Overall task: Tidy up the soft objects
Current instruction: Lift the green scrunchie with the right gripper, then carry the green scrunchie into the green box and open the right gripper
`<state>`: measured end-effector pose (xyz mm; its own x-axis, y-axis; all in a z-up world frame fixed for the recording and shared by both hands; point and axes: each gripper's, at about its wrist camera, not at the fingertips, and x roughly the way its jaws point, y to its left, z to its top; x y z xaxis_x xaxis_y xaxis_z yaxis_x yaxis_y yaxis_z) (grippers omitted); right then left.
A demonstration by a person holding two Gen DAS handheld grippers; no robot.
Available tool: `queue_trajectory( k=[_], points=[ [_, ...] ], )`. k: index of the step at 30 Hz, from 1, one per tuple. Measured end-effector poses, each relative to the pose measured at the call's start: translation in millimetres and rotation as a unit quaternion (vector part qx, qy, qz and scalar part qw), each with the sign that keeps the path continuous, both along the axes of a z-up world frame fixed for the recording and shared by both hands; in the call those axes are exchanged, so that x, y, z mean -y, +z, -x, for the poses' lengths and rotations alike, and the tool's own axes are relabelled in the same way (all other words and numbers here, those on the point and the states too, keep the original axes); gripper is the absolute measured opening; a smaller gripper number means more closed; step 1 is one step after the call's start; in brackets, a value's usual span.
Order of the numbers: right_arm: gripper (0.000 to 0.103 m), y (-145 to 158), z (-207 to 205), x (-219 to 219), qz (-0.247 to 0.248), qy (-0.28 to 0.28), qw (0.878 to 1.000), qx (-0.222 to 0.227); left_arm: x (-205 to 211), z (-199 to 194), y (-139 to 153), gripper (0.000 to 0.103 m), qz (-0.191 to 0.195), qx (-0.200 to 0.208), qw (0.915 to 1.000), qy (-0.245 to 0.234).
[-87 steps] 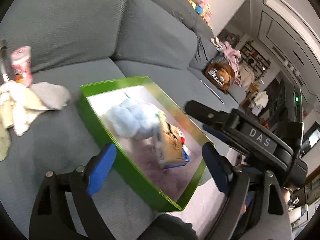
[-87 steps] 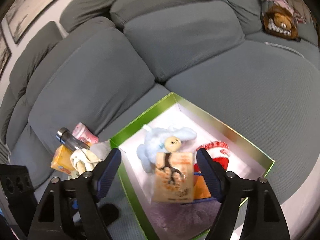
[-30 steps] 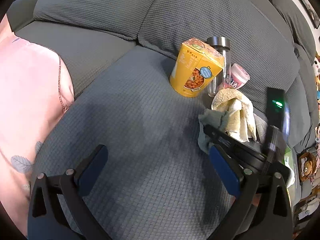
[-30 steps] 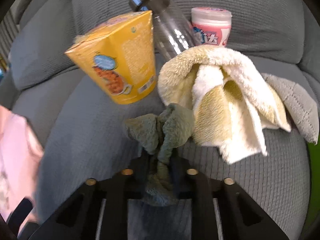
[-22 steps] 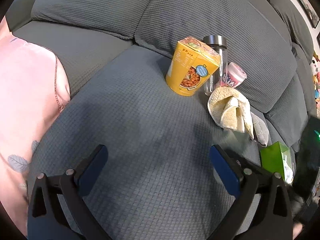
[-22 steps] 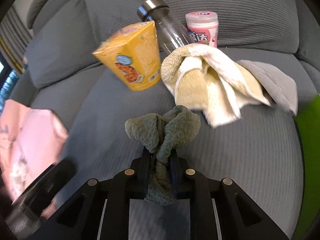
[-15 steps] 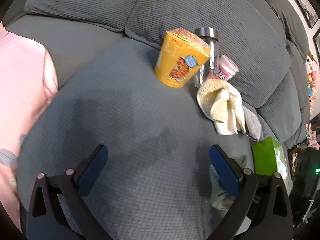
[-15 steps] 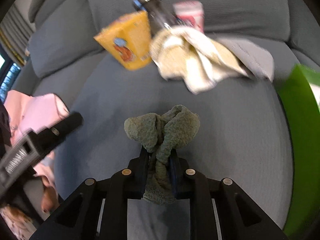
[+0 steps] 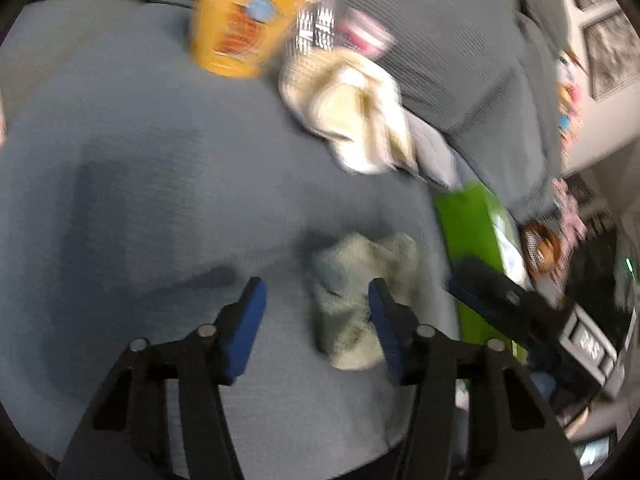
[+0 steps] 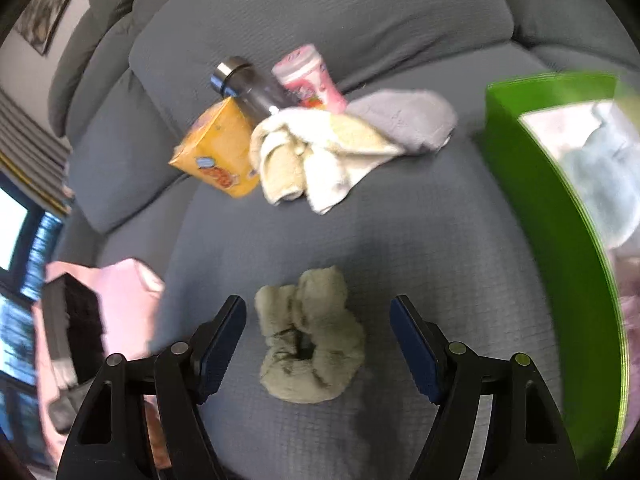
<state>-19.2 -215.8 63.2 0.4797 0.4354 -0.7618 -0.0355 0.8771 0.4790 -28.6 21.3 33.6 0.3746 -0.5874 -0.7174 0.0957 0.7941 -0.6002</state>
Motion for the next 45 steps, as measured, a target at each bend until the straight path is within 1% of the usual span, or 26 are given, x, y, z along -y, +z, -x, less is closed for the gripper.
queue_trajectory(
  k=[1, 2, 4, 5, 7, 8, 10, 11, 13, 14, 15, 16, 17, 20, 22, 25, 28, 30, 32, 34, 35, 38, 39, 40, 43, 45],
  points=[
    [0.068, -3.4, 0.1, -3.4, -0.002, 0.007, 1.0, 0.001, 7.5, 1.5, 0.3, 0.048, 0.002, 0.006, 0.9999, -0.015],
    [0.065, -6.1, -1.7, -8.0, -0.003, 0.02, 1.0, 0.0, 17.2, 3.0, -0.5, 0.046, 0.0, 0.01, 0.9994, -0.034],
    [0.052, -10.5, -2.6, -16.4, 0.004, 0.031, 0.999, -0.013, 26.9, 3.5, -5.5, 0.041, -0.006, 0.005, 0.9986, -0.053],
    [0.051, -14.3, -4.4, -21.1, 0.016, 0.038, 0.999, -0.016, 33.9, 3.0, -10.6, 0.038, -0.012, -0.003, 0.998, -0.063],
    [0.05, -21.6, -6.4, -24.3, 0.025, 0.043, 0.998, -0.023, 42.5, 0.9, -18.9, 0.035, -0.024, -0.013, 0.9974, -0.067],
    [0.05, -27.2, -8.7, -25.5, 0.021, 0.045, 0.998, -0.035, 45.1, 0.2, -21.7, 0.034, -0.026, -0.014, 0.9975, -0.065],
    [0.05, -40.4, -13.7, -27.3, 0.001, 0.05, 0.997, -0.063, 47.4, -0.6, -21.5, 0.033, -0.022, -0.009, 0.9978, -0.062],
    [0.049, -45.8, -15.6, -28.5, -0.01, 0.049, 0.996, -0.072, 48.7, -1.4, -21.9, 0.03, -0.027, -0.008, 0.9975, -0.064],
    [0.044, -46.3, -15.4, -30.9, -0.012, 0.054, 0.996, -0.071, 49.6, -1.1, -21.4, 0.029, -0.03, -0.001, 0.9974, -0.065],
    [0.042, -45.6, -14.8, -30.9, -0.023, 0.059, 0.995, -0.071, 50.9, 0.6, -18.2, 0.029, -0.029, 0.01, 0.9973, -0.067],
    [0.039, -45.7, -15.0, -30.5, -0.048, 0.068, 0.994, -0.074, 50.9, 1.4, -16.5, 0.029, -0.028, 0.018, 0.997, -0.07],
    [0.039, -46.3, -15.7, -30.4, -0.069, 0.074, 0.992, -0.079, 53.1, 2.3, -12.7, 0.028, -0.028, 0.031, 0.9962, -0.076],
    [0.039, -45.7, -15.3, -30.3, -0.071, 0.073, 0.992, -0.078, 56.7, 4.1, -8.1, 0.028, -0.034, 0.047, 0.995, -0.081],
    [0.039, -38.8, -12.2, -30.6, -0.055, 0.062, 0.995, -0.062, 63.8, 6.1, -2.8, 0.027, -0.037, 0.066, 0.9935, -0.085],
    [0.039, -32.2, -10.9, -27.0, -0.062, 0.058, 0.995, -0.052, 69.1, 6.3, 4.5, 0.027, -0.036, 0.082, 0.9922, -0.087],
    [0.039, -14.2, -5.4, -19.7, -0.08, 0.054, 0.995, -0.022, 67.9, 10.8, 21.1, 0.027, -0.028, 0.114, 0.989, -0.09],
    [0.039, 11.0, 3.3, -6.4, -0.089, 0.042, 0.995, 0.02, 81.9, 15.6, 51.4, 0.027, -0.037, 0.167, 0.98, -0.102],
    [0.039, 32.2, 14.1, 4.2, -0.083, 0.028, 0.994, 0.06, 93.1, 20.3, 66.1, 0.026, -0.033, 0.191, 0.975, -0.11],
    [0.039, 49.7, 27.1, 19.0, -0.086, 0.012, 0.992, 0.094, 112.5, 27.2, 87.2, 0.027, -0.017, 0.223, 0.9645, -0.141],
    [0.039, 61.6, 38.6, 41.9, -0.092, -0.011, 0.989, 0.118, 116.5, 35.3, 99.2, 0.026, 0.001, 0.238, 0.9569, -0.166],
    [0.039, 67.3, 44.3, 52.5, -0.09, -0.026, 0.987, 0.131, 130.2, 36.5, 105.3, 0.027, 0.004, 0.248, 0.952, -0.179],
    [0.039, 74.9, 59.2, 82.6, -0.087, -0.068, 0.982, 0.152, 161.1, 34.3, 110.4, 0.027, 0.013, 0.255, 0.9435, -0.211],
    [0.039, 76.6, 61.0, 88.9, -0.091, -0.078, 0.981, 0.155, 169.8, 31.6, 108.6, 0.027, 0.016, 0.255, 0.9417, -0.218],
    [0.039, 77.4, 63.3, 97.2, -0.094, -0.089, 0.979, 0.157, 182.8, 31.3, 109.2, 0.027, 0.021, 0.257, 0.938, -0.231],
    [0.039, 78.4, 73.1, 119.6, -0.088, -0.126, 0.974, 0.168, 211.1, 26.9, 107.6, 0.027, 0.034, 0.257, 0.9302, -0.26],
    [0.039, 77.5, 78.7, 134.6, -0.086, -0.146, 0.971, 0.171, 223.6, 26.6, 106.8, 0.027, 0.039, 0.255, 0.9268, -0.273]
  ],
)
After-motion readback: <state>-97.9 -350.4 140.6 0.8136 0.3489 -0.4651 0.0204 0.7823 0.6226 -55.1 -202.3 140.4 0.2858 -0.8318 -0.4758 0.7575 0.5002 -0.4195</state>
